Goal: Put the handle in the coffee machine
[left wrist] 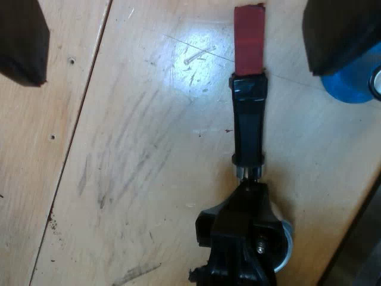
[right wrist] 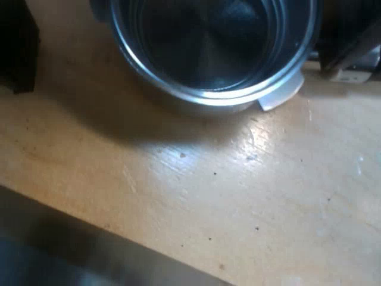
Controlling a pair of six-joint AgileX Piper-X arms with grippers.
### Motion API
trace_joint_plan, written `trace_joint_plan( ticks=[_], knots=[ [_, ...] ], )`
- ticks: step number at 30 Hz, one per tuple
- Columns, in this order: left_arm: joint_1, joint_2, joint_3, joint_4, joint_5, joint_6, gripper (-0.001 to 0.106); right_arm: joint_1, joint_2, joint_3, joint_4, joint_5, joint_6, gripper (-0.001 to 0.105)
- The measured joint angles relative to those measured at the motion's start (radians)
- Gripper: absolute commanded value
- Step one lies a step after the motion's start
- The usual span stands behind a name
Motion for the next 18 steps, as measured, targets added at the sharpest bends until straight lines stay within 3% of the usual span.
trace_joint_plan(
  ticks=[2, 5, 7, 18],
  knots=[
    [0.000, 0.000, 0.000, 0.000, 0.000, 0.000, 0.087, 0.000, 0.000, 0.000, 0.000, -0.002, -0.001, 0.066],
    [0.000, 0.000, 0.000, 0.000, 0.000, 0.000, 0.087, 0.000, 0.000, -0.003, 0.002, -0.016, -0.001, 0.020],
    [0.000, 0.000, 0.000, 0.000, 0.000, 0.000, 0.087, 0.000, 0.000, -0.006, 0.008, -0.026, -0.001, 0.000],
    [0.000, 0.000, 0.000, 0.000, 0.000, 0.000, 0.087, -0.002, -0.040, -0.003, 0.085, -0.044, 0.015, 0.000]
  ],
)
